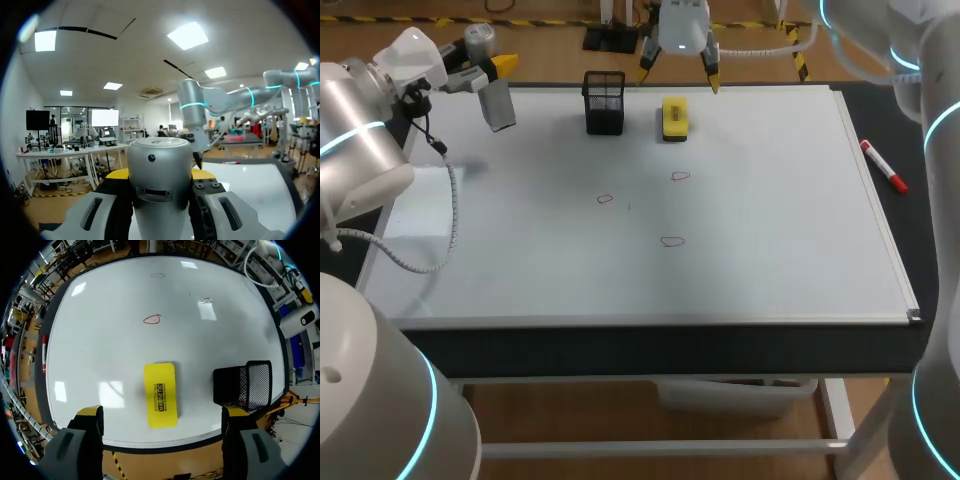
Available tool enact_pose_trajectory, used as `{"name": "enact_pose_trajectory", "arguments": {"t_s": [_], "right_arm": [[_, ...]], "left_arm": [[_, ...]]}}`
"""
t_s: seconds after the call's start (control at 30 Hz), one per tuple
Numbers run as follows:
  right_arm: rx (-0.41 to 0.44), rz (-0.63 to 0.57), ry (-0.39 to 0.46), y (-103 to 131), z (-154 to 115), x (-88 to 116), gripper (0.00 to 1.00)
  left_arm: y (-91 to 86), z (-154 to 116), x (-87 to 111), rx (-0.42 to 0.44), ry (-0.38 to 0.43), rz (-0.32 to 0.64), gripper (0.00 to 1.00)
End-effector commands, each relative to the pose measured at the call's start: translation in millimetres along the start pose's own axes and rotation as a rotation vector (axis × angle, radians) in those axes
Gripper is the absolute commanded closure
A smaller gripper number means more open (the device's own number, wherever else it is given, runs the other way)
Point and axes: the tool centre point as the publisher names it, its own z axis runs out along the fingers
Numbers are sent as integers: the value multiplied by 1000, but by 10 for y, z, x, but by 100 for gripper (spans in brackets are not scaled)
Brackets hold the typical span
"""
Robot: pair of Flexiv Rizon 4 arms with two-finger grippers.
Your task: Pick up the inspection probe, press it on each red-marked spot on the whiteboard one by one, put down the probe, pick up the eraser, and wipe off all the red marks.
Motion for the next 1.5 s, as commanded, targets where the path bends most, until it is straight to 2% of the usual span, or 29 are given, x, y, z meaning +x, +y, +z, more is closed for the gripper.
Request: {"name": "enact_pose_trajectory", "arguments": {"t_s": [0.03,1.5], "right_arm": [[18,-17,-3,56,96,28,0],[-35,-11,31,-108,515,75,0]], "left_arm": [[-8,2,7,2,-4,1,100],[-8,2,7,2,-4,1,100]]}}
